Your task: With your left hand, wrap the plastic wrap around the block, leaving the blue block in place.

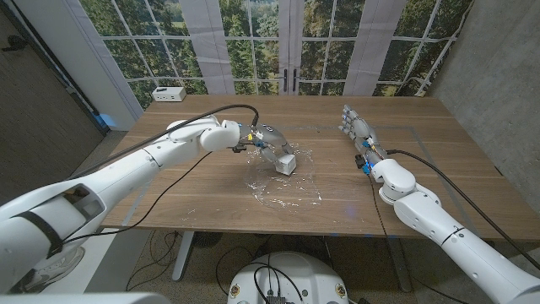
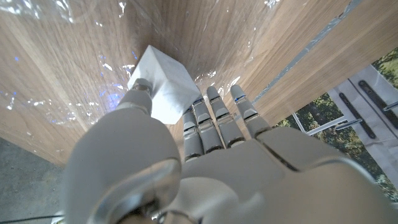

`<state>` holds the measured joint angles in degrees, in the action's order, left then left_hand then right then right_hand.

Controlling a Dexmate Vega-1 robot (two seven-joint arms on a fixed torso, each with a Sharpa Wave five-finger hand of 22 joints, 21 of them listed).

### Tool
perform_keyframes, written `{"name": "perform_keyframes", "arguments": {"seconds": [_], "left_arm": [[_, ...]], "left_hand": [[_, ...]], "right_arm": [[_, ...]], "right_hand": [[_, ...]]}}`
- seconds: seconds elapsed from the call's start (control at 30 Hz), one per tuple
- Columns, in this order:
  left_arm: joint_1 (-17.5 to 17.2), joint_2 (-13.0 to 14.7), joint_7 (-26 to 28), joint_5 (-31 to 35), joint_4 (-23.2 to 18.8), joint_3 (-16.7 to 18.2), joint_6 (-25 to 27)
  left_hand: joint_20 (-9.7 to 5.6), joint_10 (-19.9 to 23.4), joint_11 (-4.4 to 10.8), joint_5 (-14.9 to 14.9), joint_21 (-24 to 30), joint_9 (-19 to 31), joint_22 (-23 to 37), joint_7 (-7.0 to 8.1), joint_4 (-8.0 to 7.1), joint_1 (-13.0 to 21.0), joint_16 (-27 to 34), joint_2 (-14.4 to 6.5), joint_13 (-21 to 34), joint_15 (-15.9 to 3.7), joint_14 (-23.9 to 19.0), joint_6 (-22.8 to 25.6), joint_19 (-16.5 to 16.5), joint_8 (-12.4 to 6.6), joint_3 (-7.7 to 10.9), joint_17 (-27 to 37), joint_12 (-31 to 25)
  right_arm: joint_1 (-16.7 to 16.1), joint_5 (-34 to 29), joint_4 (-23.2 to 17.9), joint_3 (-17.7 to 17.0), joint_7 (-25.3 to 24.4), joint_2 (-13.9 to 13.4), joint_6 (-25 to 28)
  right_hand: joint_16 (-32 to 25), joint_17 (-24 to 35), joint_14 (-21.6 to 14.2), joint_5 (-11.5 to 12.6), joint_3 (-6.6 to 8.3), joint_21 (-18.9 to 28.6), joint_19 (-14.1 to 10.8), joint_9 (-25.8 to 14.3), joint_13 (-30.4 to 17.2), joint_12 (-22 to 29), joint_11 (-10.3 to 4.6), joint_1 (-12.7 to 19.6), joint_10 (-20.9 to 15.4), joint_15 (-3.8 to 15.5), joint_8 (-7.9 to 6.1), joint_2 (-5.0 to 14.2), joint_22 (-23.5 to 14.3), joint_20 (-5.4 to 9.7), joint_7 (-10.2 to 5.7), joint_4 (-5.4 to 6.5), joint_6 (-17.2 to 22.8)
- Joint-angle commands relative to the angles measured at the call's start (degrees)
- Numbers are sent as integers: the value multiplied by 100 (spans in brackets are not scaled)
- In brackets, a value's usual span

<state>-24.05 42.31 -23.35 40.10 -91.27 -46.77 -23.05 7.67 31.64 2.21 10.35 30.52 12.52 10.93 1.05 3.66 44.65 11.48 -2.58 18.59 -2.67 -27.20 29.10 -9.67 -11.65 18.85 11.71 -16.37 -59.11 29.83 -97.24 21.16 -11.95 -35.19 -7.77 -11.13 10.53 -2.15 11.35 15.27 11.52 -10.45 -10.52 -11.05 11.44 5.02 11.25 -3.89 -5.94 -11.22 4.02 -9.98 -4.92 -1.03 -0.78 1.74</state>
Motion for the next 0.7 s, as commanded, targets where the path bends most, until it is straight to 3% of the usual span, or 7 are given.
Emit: {"name": "perform_keyframes", "arguments": {"seconds": [0.03,0.27,0.33,0.37,0.43,0.53,0.7], "left_arm": [[156,21,-307,-595,34,143,-189],[305,1,-714,-720,62,47,-314],[156,50,-402,-587,-84,178,-181],[-48,91,-94,-364,-311,306,132],[-248,144,591,111,-452,412,277],[-237,50,569,-158,-316,448,306],[-543,36,1448,525,-547,523,801]], "left_hand": [[59,-107,-29,-34,-46,-14,-2,5,-32,-173,-21,70,13,26,112,-98,90,41,-96,8,63],[80,244,-17,1,-89,-52,0,-80,20,-207,48,41,9,-23,-3,268,93,-93,-77,-33,-43],[80,205,-35,-1,-106,-62,0,-50,40,-230,35,84,8,-28,27,150,110,-39,-96,-44,-19],[78,116,-44,-4,-126,-70,0,-34,43,-262,18,104,8,-12,78,60,136,-1,-112,-46,23],[100,67,-60,-6,-134,-73,0,-51,37,-289,13,107,9,10,102,18,145,15,-121,-44,45],[108,-62,-45,19,-143,-81,0,-63,73,-213,9,-22,7,18,139,-22,129,26,-36,-45,107],[114,-131,-49,40,-145,-86,2,-40,88,-139,4,-234,-3,35,201,-75,94,37,83,-36,150]], "right_arm": [[36,10,37,19,3,24,13],[-20,29,7,-11,-52,40,-18],[-24,31,-10,-11,-41,24,-7],[-25,20,-14,-10,-38,16,-12],[-29,37,-3,-13,-12,24,-46],[-32,52,-13,-11,29,-10,-18],[-72,71,-69,-26,18,-37,13]], "right_hand": [[-13,28,-16,-7,-4,-2,-42,-27,-11,-4,35,-20,-12,-32,12,27,-18,-25,-19,-19,22],[-18,29,-33,-7,-7,0,-49,-27,-11,-7,17,-26,-6,-35,13,28,-18,-28,-33,-18,23],[-18,29,-32,-7,-8,2,-54,-27,-11,-8,19,-28,-3,-36,13,28,-18,-22,-37,-17,22],[-19,29,-34,-7,-8,3,-56,-27,-11,-9,16,-29,-3,-39,14,28,-18,-25,-38,-17,19],[-19,30,-35,-7,-11,3,-58,-27,-11,-9,18,-33,-2,-38,14,27,-18,-27,-42,-16,20],[-20,31,-39,-7,-14,4,-61,-27,-11,-6,24,-39,-9,-41,12,26,-18,-24,-41,-13,25],[-21,32,-40,-6,-20,3,-59,-27,-11,-1,35,-50,-23,-39,11,24,-18,-27,-43,-9,29]]}}
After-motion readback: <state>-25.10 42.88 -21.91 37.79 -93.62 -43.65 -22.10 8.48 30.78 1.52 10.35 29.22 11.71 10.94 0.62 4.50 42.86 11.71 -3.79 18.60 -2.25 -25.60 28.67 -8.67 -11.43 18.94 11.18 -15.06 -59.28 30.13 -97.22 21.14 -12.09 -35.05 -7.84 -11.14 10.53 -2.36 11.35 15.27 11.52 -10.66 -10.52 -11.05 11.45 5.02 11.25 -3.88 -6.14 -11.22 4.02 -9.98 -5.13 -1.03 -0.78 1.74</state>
